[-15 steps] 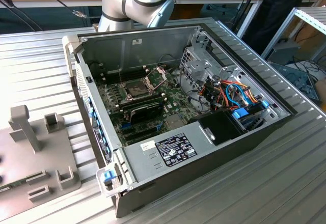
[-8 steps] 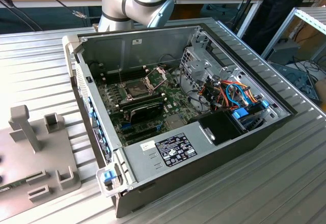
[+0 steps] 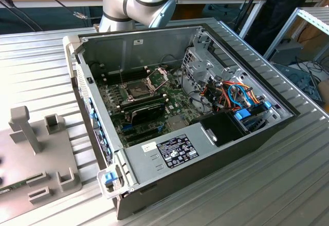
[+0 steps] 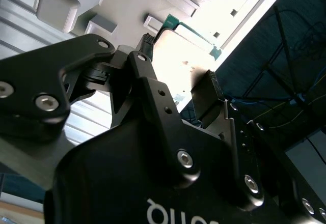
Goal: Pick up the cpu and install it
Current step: 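Pick up the cpu and move it towards the insertion slot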
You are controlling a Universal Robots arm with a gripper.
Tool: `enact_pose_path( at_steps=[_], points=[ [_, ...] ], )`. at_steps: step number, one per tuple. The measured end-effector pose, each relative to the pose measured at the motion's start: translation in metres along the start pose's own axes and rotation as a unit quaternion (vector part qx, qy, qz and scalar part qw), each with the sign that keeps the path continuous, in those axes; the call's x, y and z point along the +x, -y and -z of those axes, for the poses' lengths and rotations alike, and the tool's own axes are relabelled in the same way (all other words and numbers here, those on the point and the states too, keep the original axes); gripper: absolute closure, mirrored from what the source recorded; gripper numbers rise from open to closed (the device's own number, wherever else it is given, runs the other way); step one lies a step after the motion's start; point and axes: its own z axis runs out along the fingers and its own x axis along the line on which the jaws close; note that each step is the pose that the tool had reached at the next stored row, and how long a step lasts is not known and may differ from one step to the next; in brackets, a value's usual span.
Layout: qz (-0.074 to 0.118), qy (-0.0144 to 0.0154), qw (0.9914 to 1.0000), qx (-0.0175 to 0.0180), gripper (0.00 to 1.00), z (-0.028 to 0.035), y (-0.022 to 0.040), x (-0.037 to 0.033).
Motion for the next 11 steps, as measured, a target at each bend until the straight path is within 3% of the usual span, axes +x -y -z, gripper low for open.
enact_pose_path(
  at_steps=[11],
  points=[
    [0.0,0.0,1.0,0.0,0.45,-0.0001,0.0002,-0.0057]
  ],
)
